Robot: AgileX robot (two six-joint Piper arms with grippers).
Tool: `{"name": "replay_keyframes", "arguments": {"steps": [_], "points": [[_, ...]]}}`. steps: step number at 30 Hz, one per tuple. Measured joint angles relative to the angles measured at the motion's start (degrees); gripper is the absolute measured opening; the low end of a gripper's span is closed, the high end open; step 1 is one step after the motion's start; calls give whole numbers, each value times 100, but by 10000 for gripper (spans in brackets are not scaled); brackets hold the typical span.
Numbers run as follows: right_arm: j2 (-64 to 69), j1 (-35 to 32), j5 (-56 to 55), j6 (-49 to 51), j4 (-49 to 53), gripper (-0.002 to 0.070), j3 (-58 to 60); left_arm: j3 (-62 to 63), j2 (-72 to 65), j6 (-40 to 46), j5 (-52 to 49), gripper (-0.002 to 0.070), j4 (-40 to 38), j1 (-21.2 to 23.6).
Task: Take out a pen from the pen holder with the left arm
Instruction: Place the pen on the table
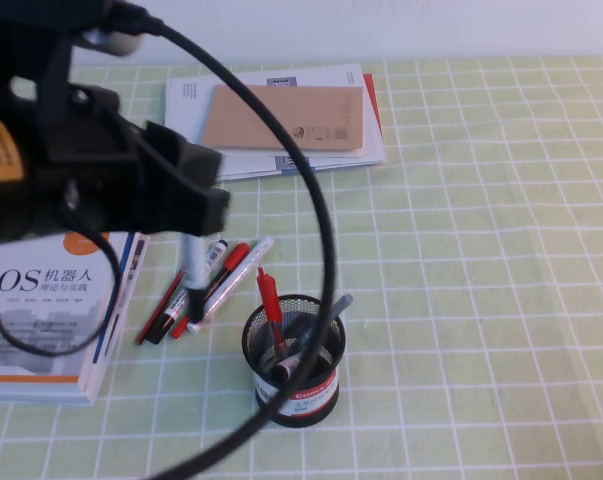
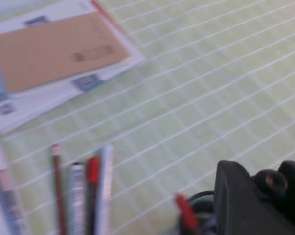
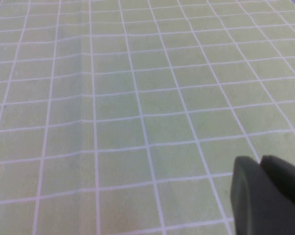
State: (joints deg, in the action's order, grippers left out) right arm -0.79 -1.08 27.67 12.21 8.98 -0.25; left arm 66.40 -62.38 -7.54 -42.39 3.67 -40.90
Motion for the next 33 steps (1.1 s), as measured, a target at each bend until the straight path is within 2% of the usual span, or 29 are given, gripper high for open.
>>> {"name": "replay_keyframes", "arguments": {"steps": [5, 10, 20, 24, 27, 33], "points": [[0, 0, 0, 0, 0, -12, 0, 395, -104, -285, -773, 126, 1094, 0], [0, 0, 0, 0, 0, -13, 0, 582, -514, -205, -1065, 126, 1151, 216], [0, 0, 0, 0, 0, -13, 0, 1358, -2145, 678, -1324, 126, 725, 952], [0, 0, 0, 0, 0, -13, 0, 1907, -2859, 1260, -1507, 126, 183, 1240], [0, 0, 0, 0, 0, -13, 0, 2283, -3350, 1601, -1633, 126, -325, 1397], [0, 0, 0, 0, 0, -13, 0, 3073, -4505, 1897, -2245, 126, -559, 1486]]}}
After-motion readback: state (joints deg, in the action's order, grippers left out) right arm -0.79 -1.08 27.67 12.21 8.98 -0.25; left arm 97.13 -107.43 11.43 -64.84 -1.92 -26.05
